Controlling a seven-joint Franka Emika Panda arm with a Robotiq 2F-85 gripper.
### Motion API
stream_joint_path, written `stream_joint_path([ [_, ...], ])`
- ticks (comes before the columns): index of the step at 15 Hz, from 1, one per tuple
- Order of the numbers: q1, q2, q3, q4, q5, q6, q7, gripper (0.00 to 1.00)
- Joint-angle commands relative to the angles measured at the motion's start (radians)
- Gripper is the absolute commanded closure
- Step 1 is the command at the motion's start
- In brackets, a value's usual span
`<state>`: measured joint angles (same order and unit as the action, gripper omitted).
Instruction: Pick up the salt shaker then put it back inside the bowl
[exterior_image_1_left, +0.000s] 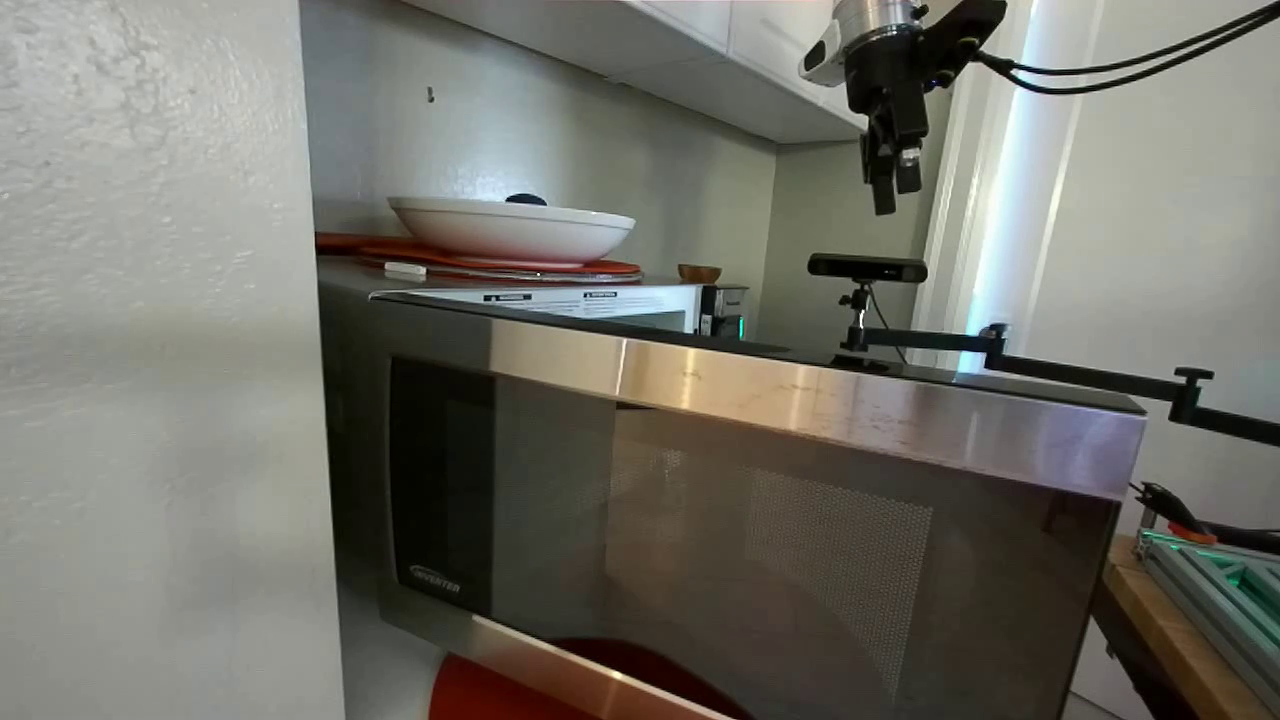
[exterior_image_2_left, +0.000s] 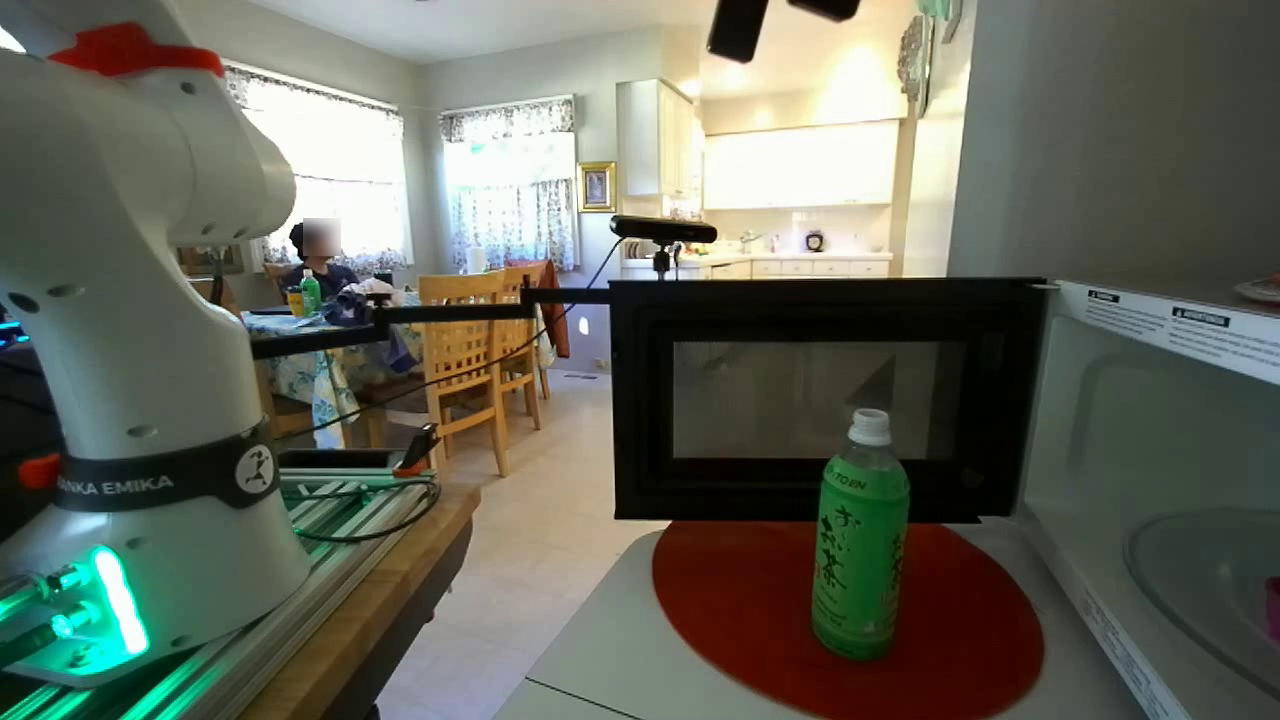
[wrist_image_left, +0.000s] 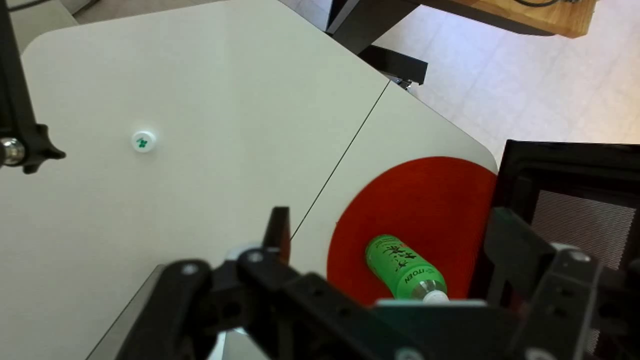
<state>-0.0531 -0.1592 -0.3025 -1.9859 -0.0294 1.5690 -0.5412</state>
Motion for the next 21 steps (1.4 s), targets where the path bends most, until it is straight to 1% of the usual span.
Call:
stream_joint_path([
  [1,-0.034,0.003,0.031,0.003,0.005,-0.003,-0.005,0.0],
  [8,-0.034,0.003,0.031,0.003,0.005,-0.003,-0.005,0.0],
  [9,-0.034,0.028,0.032,0.01,0.013,0.025,0.023,0.0],
  [12,-0.03,0.132,0.061,0.099,0.043,0.105,0.086,0.0],
  [15,-0.035,0.243,0.103,0.221,0.045,0.162,0.135,0.0],
  [19,-0.051,0.375,0.137,0.417,0.027,0.185,0.203,0.0],
  [21,-0.06,0.434,0.148,0.525,0.031,0.173,0.226,0.0],
])
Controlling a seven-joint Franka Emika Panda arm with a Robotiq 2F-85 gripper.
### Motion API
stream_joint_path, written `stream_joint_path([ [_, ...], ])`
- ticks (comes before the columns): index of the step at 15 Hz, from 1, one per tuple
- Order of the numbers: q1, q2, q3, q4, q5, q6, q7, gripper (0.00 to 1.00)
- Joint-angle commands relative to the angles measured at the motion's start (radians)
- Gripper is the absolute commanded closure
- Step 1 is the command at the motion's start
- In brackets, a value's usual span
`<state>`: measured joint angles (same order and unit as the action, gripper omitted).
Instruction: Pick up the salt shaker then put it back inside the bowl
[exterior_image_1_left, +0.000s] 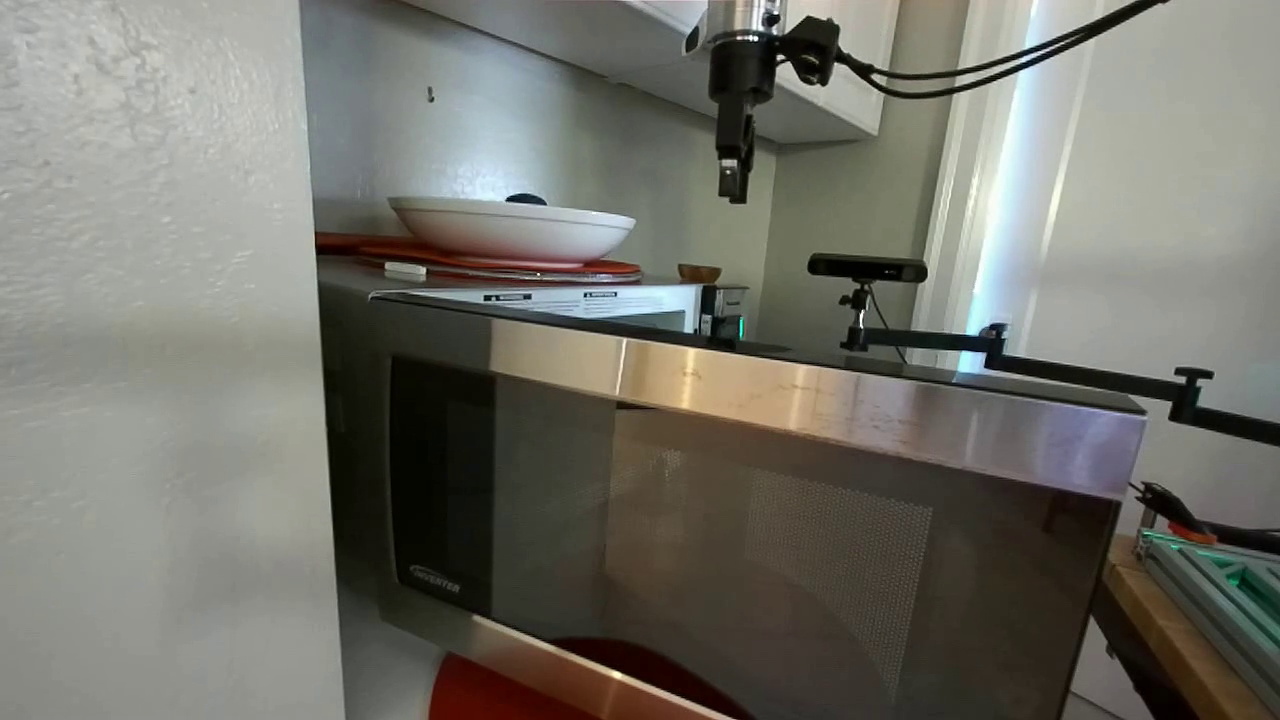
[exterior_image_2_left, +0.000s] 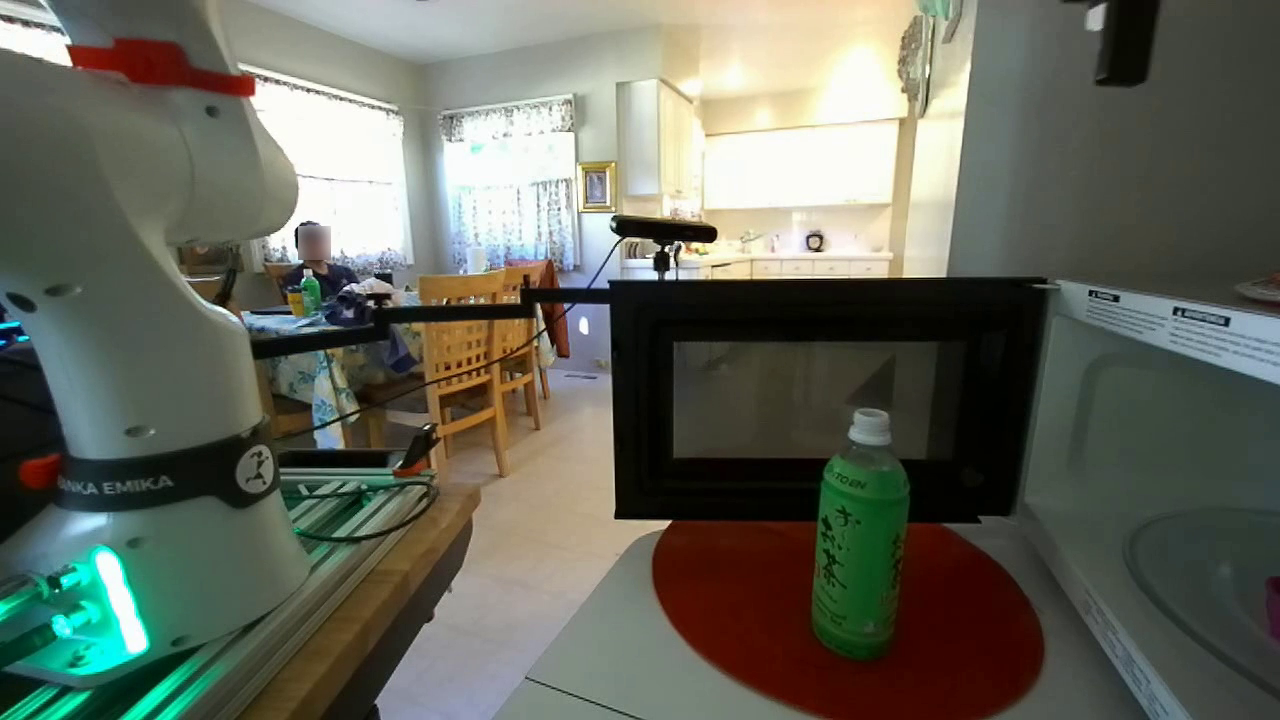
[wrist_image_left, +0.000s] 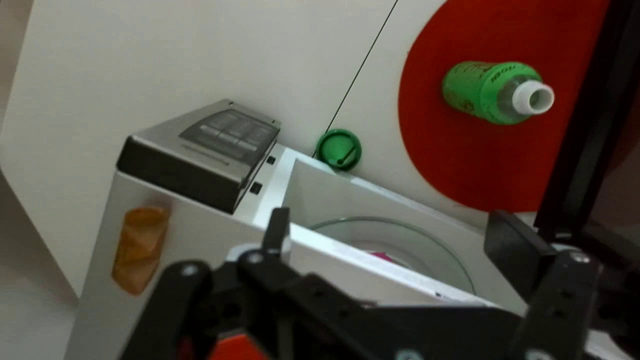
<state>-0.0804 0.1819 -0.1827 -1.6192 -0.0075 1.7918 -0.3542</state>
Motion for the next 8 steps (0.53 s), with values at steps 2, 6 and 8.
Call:
stream_joint_path([
  [2,-0.041,0.143,0.04,0.246,0.013,-0.045,0.066,0.0],
  [6,-0.043,0.213,0.069,0.352,0.032,0.013,0.155,0.0],
  [8,-0.041,0.238,0.08,0.373,0.034,0.087,0.204,0.0],
])
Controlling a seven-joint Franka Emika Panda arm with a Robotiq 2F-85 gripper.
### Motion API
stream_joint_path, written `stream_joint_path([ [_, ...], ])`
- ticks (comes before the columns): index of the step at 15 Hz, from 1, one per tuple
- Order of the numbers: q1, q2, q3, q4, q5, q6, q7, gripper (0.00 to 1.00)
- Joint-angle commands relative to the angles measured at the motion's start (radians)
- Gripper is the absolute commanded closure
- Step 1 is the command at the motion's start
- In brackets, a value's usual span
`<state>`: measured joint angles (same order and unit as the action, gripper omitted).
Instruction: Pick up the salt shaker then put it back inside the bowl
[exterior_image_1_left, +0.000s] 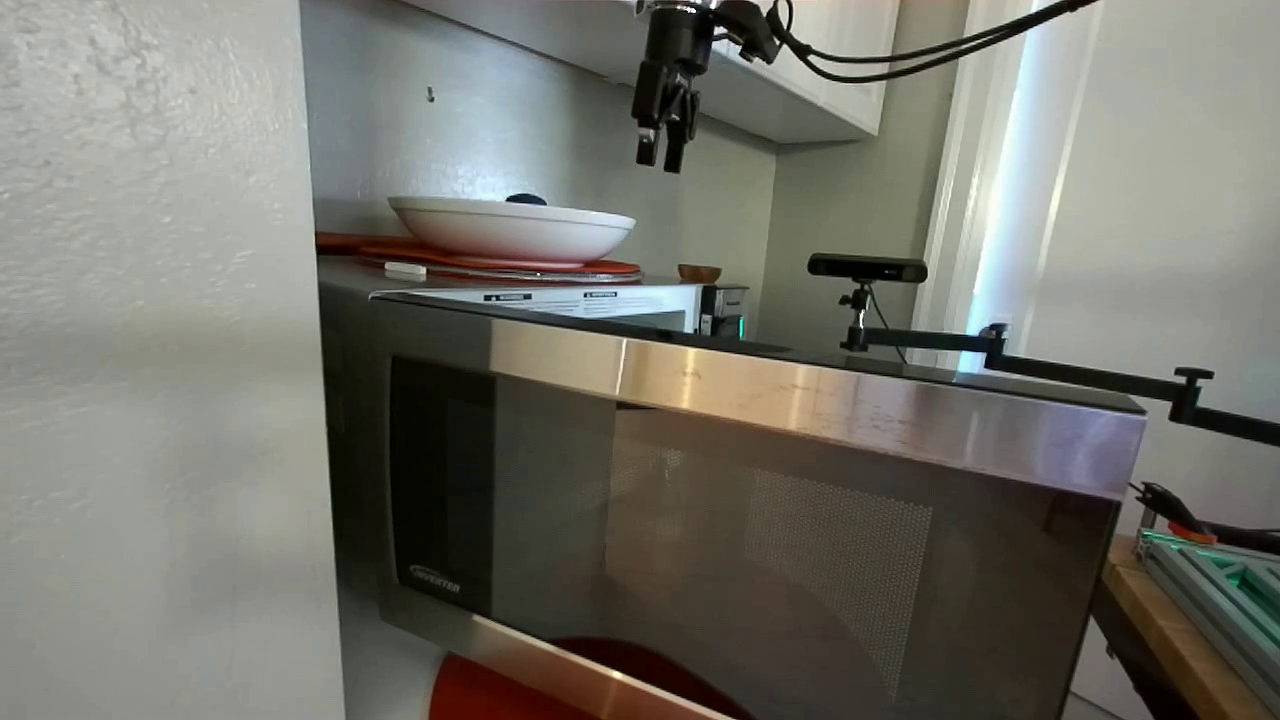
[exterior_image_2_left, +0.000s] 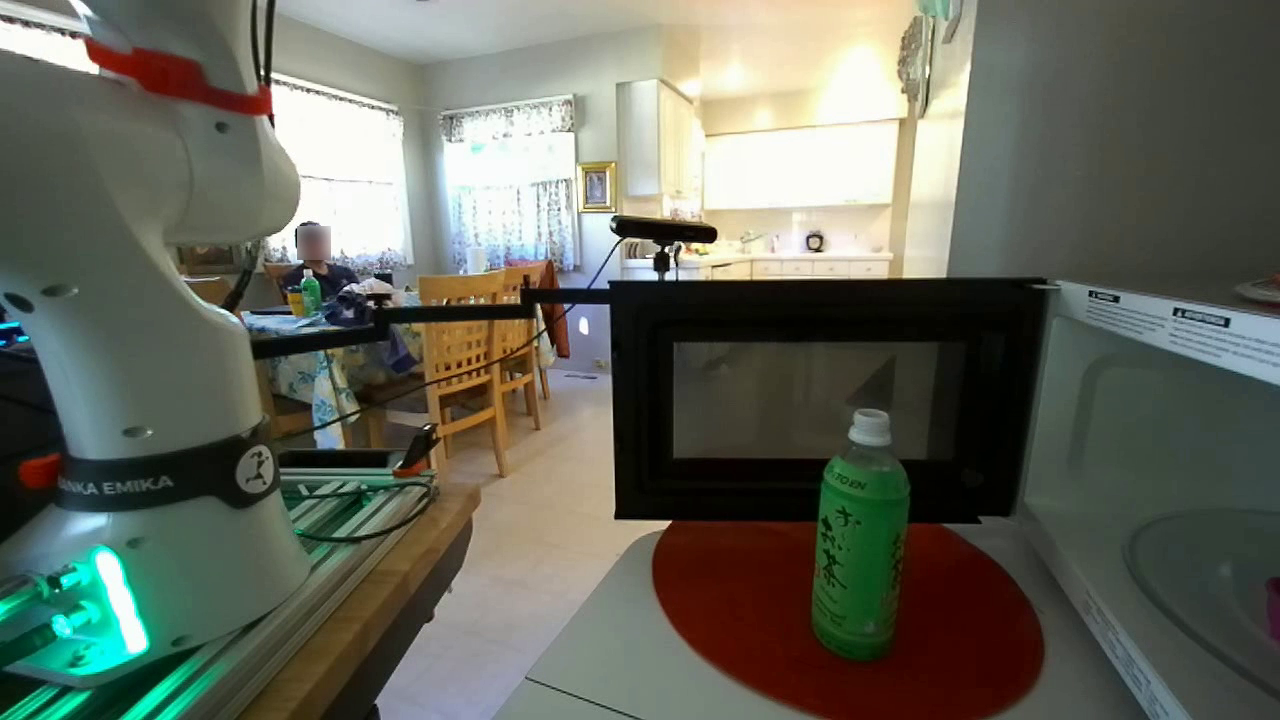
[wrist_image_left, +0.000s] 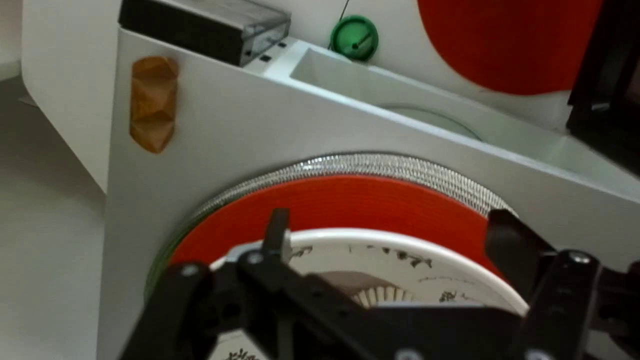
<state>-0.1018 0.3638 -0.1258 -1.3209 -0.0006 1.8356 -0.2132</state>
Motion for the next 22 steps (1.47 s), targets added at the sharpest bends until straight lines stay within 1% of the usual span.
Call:
stream_joint_path([
  [1,-0.021,0.067,0.028,0.082,0.034,0.082,0.083,0.0],
  [2,-0.008,0.076,0.015,0.08,0.046,0.116,0.096,0.0],
  [4,-0.013,0.09,0.021,0.081,0.072,0.177,0.105,0.0],
  [9,-0.025,0.112,0.034,0.061,0.159,0.324,0.071,0.0],
  [10,-0.043,0.117,0.059,0.064,0.158,0.34,0.07,0.0],
  [14,-0.064,0.14,0.094,0.062,0.176,0.385,0.04,0.0],
  [17,-0.076,0.156,0.114,0.062,0.177,0.415,0.013,0.0],
  [22,-0.079,0.178,0.126,0.054,0.165,0.487,-0.008,0.0],
])
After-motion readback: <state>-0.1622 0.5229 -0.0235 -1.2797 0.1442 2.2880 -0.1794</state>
